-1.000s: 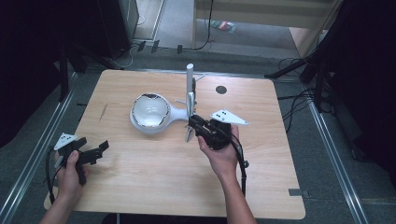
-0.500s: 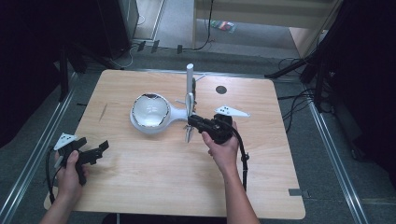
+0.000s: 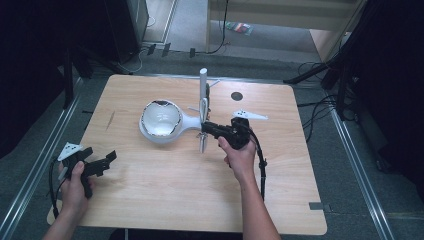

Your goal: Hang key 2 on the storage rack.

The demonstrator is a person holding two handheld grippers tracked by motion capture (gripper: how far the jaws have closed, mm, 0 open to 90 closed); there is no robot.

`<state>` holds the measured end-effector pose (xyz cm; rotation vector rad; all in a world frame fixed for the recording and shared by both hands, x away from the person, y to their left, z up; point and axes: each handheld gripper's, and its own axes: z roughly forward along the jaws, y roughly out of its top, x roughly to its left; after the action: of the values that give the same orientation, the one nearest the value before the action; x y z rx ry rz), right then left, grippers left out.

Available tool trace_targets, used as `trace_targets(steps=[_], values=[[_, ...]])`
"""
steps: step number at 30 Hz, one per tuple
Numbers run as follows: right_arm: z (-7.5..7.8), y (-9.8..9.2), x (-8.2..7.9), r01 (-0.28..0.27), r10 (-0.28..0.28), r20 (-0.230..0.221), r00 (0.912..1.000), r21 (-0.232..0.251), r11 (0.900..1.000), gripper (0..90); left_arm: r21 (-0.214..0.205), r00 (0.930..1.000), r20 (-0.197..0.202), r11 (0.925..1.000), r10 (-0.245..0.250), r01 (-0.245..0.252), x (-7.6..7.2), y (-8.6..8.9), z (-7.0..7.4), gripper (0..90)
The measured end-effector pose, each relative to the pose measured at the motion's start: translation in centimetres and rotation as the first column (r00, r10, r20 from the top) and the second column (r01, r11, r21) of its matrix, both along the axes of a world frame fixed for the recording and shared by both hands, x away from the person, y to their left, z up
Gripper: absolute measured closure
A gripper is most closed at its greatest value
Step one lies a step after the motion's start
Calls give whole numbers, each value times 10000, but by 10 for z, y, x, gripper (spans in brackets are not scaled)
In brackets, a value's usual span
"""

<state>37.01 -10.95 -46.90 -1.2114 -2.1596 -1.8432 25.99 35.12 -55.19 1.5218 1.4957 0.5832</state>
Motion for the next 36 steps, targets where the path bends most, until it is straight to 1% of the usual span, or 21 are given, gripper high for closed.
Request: trace_targets(steps=[3,4,6,9,12,13,16,17,19,21,23,28,29,31,34,35,36], values=[[-1,0,3,14,-13,-91,10000,70,10000,758,-4,10000,-4,10000,1,-1,0,0,0,7],[-3,-1,5,62,-60,-216,9997,128,9999,758,-3,10000,-4,10000,3,-3,0,0,0,7],[-4,-1,6,58,-54,-249,9997,153,9999,758,-1,10000,-2,10000,-1,1,0,0,0,7],[-7,-2,8,104,-100,-367,9993,111,9999,758,-3,10000,6,10000,10,-10,0,0,0,7],[-8,-4,10,139,-129,-477,9988,204,9997,758,-13,10000,6,10000,11,-11,0,0,0,6],[-9,-4,12,136,-117,-596,9982,311,9994,758,-15,10000,7,10000,12,-12,0,0,0,7],[-11,-5,14,117,-95,-634,9979,334,9994,758,-7,10000,5,10000,6,-6,0,0,0,7],[-12,-5,14,134,-111,-712,9974,309,9994,758,-10,10000,5,10000,9,-9,0,0,0,7],[-14,-6,15,193,-169,-699,9974,332,9993,758,-10,10000,3,10000,10,-10,0,0,0,7],[-15,-5,16,210,-171,-781,9968,494,9986,758,-8,10000,2,10000,11,-11,0,0,0,7],[-15,-5,16,219,-182,-744,9971,493,9985,758,-14,10000,4,10000,12,-12,0,0,0,6],[-16,-7,17,326,-278,-818,9963,577,9978,756,-14,10000,6,10000,11,-10,0,0,0,7],[-16,-7,17,367,-322,-736,9968,610,9975,756,-21,10000,7,10000,8,-8,0,0,0,7],[-16,-9,18,506,-451,-798,9958,684,9964,753,-18,10000,0,10000,15,-15,0,0,0,6],[-16,-9,18,638,-580,-871,9945,653,9958,746,-33,10000,10,10000,7,-7,0,0,0,7],[-16,-9,19,770,-710,-963,9928,596,9953,743,-25,10000,6,10000,7,-7,0,0,0,7],[-17,-8,20,1000,-935,-1134,9891,529,9936,738,-27,10000,11,10000,1,-1,0,0,0,7]])
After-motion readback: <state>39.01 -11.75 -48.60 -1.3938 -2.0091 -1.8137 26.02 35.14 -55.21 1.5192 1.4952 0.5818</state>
